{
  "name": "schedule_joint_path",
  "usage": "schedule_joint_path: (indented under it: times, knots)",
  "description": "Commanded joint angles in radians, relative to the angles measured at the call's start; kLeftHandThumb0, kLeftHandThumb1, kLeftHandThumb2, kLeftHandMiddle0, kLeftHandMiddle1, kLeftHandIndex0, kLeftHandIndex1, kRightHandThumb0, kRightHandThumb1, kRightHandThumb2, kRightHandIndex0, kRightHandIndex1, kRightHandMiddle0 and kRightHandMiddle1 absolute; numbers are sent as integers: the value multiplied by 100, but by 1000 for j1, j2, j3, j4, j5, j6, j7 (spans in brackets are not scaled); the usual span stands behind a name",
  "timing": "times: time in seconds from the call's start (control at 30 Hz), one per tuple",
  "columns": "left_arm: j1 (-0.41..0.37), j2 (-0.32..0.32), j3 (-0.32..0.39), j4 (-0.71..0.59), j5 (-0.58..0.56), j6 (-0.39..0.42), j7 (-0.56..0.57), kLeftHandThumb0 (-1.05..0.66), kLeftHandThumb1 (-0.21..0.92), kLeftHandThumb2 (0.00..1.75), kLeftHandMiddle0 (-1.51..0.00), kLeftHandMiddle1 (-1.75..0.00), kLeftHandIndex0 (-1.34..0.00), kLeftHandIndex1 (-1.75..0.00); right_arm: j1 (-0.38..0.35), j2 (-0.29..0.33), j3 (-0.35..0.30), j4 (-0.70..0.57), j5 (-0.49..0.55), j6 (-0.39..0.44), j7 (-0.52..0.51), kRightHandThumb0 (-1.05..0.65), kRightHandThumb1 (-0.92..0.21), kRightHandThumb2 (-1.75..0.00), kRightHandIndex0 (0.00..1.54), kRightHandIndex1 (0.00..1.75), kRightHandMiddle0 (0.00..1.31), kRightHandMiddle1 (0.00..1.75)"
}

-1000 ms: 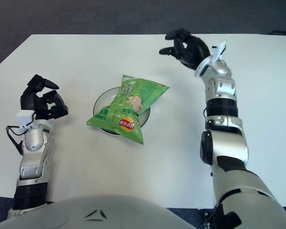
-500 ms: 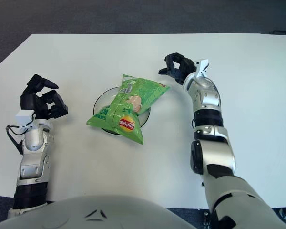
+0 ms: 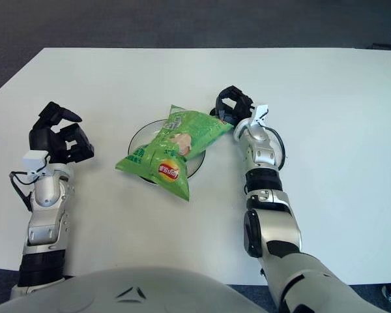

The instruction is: Put the snack into the plate.

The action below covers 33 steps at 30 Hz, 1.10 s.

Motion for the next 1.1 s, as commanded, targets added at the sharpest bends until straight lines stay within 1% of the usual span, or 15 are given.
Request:
schedule_joint_path:
  times: [0.0,0.2,0.37,0.57,0.67,0.83,0.87,0.9,0.97,1.07]
  knots:
    - [83,-54,-30,67,9,2,7,-56,15,153,-139,-175,-76,-175,69,16,-16,129,-16,6,-35,-1,0,-161,91,153,64,175]
    - [96,-55,-34,68,-4,-2,0,-55,16,151,-139,-175,-75,-175,64,4,-17,194,-32,-29,-69,-1,4,-167,92,159,66,175]
    - [99,-52,-31,69,-16,-10,-7,-55,16,151,-138,-175,-74,-175,80,7,-7,168,-58,-38,-104,-1,5,-170,91,163,67,175]
    - [104,-58,-35,53,-4,14,6,-55,15,152,-138,-175,-76,-175,118,22,29,85,-107,-56,-139,-1,6,-174,90,172,68,173]
    - [106,-58,-38,45,-9,32,1,-55,15,153,-138,-175,-76,-175,133,21,49,71,-132,-81,-138,-1,6,-174,89,174,69,173]
    - [112,-59,-36,34,-23,52,-6,-55,15,153,-139,-175,-76,-175,147,21,74,84,-158,-136,-130,-1,6,-175,89,175,68,173]
    - [113,-59,-36,32,-24,57,-5,-55,15,152,-139,-175,-76,-175,148,20,75,86,-161,-144,-129,-19,-4,-163,105,175,68,174]
    - [113,-60,-36,30,-25,60,-4,-55,15,152,-139,-175,-75,-175,149,20,76,87,-163,-149,-129,-30,-11,-155,116,175,68,174]
    - [114,-62,-36,27,-25,69,0,-55,15,152,-139,-175,-75,-175,155,16,76,92,-163,-167,-123,-40,-18,-148,125,175,68,174]
    - [113,-64,-37,24,-21,78,5,-55,15,152,-139,-175,-75,-175,168,7,74,93,-160,-196,-110,-47,-22,-143,132,175,68,175]
